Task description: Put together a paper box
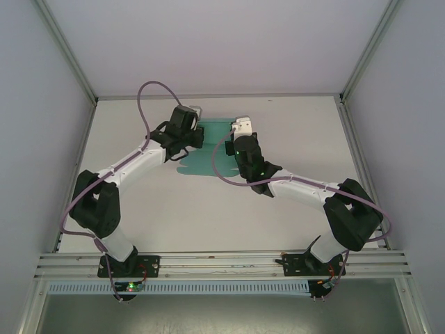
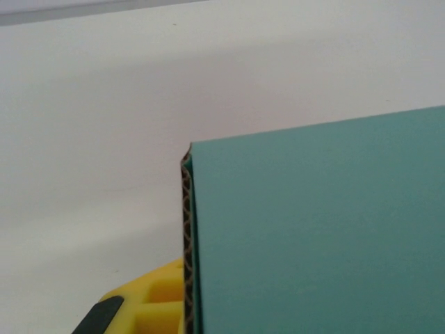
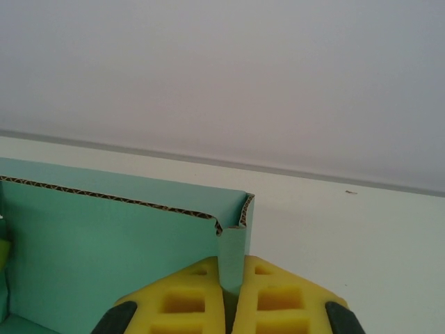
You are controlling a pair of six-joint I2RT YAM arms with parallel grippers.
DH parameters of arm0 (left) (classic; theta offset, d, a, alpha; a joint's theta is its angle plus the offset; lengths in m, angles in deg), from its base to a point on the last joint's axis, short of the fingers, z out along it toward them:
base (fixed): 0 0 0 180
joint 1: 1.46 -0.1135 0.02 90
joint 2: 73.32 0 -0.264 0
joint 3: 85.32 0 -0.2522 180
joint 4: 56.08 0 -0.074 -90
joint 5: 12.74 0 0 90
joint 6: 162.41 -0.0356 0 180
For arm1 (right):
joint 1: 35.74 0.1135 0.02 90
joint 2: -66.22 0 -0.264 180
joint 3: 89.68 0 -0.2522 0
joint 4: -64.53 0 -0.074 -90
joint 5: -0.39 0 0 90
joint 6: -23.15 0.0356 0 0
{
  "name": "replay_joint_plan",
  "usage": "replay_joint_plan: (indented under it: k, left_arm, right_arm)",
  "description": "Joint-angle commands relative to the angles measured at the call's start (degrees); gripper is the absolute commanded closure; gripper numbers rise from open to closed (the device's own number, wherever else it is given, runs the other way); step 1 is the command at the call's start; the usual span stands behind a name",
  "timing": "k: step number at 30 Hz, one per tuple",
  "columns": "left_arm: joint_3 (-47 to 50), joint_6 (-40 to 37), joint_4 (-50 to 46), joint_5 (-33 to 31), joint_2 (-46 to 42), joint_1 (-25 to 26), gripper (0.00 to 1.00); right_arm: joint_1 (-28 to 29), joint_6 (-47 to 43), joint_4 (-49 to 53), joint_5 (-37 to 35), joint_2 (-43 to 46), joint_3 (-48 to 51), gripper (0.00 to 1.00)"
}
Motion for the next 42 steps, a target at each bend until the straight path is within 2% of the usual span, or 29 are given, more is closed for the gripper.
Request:
replay_joint_plan:
  k: [1, 5, 9, 11, 14, 17, 19, 22, 25, 26, 27, 30, 33, 39, 42]
  left_arm:
    - [-2.6, -0.5, -8.0, -17.1, 3.0, 1.0, 1.0]
    - [-6.0, 1.5, -12.4, -25.8, 5.6, 3.0, 1.0]
    - [-10.9, 2.6, -18.9, -37.8, 9.8, 5.8, 1.0]
    - [-13.2, 3.1, -21.8, -38.6, 11.5, 6.4, 1.0]
    - [-14.6, 4.3, -23.6, -35.6, 12.0, 6.6, 1.0]
    - [-12.8, 2.0, -20.8, -26.1, 9.1, 6.7, 0.98]
    - [-8.9, 0.1, -15.7, -16.7, 4.9, 6.7, 0.71]
    - [-3.2, -1.0, -9.1, -5.4, -1.7, 6.7, 0.57]
    - [0.0, -0.9, -6.0, 0.4, -6.8, 6.7, 0.47]
    - [0.8, -0.7, -5.2, 1.4, -8.0, 6.7, 0.41]
    - [1.7, -0.8, -4.4, 2.4, -9.0, 6.7, 0.31]
    - [3.2, -0.8, -2.9, 3.1, -11.3, 6.7, 0.22]
    - [3.2, -0.3, -3.3, 1.8, -12.5, 6.6, 0.0]
    - [4.4, 1.3, -5.4, -2.5, -14.9, 5.1, 0.0]
    - [6.3, 0.7, -5.5, -0.9, -16.4, 4.3, 0.0]
  right_arm:
    - [0.7, 0.3, -3.9, -1.6, 1.8, -0.3, 1.0]
    - [0.8, -0.1, -4.6, -2.1, 1.1, -0.7, 1.0]
    - [0.9, -0.5, -4.9, -3.5, 0.3, -1.1, 1.0]
    - [0.9, -0.7, -5.3, -4.1, -0.1, -1.2, 1.0]
    - [0.8, -0.9, -5.6, -4.5, -0.7, -1.3, 1.0]
    - [0.7, -1.0, -5.5, -4.9, -0.9, -1.2, 1.0]
    - [0.6, -1.0, -5.5, -5.3, -0.9, -1.1, 1.0]
    - [0.2, -1.0, -5.4, -5.4, -0.7, -0.9, 1.0]
    - [-0.4, -0.4, -5.0, -4.1, -0.1, -0.3, 1.0]
    - [-0.5, -0.1, -4.9, -3.6, 0.1, -0.1, 1.0]
    - [-0.7, 0.2, -4.7, -3.0, 0.2, 0.1, 1.0]
    - [-1.1, 0.7, -4.6, -1.5, 0.5, 0.5, 1.0]
    - [-1.4, 1.0, -3.6, -0.9, 0.8, 0.5, 1.0]
    - [-1.5, 1.0, -2.9, -0.5, 1.7, 0.7, 1.0]
    - [-1.7, 1.0, -2.5, -0.3, 1.6, 0.4, 1.0]
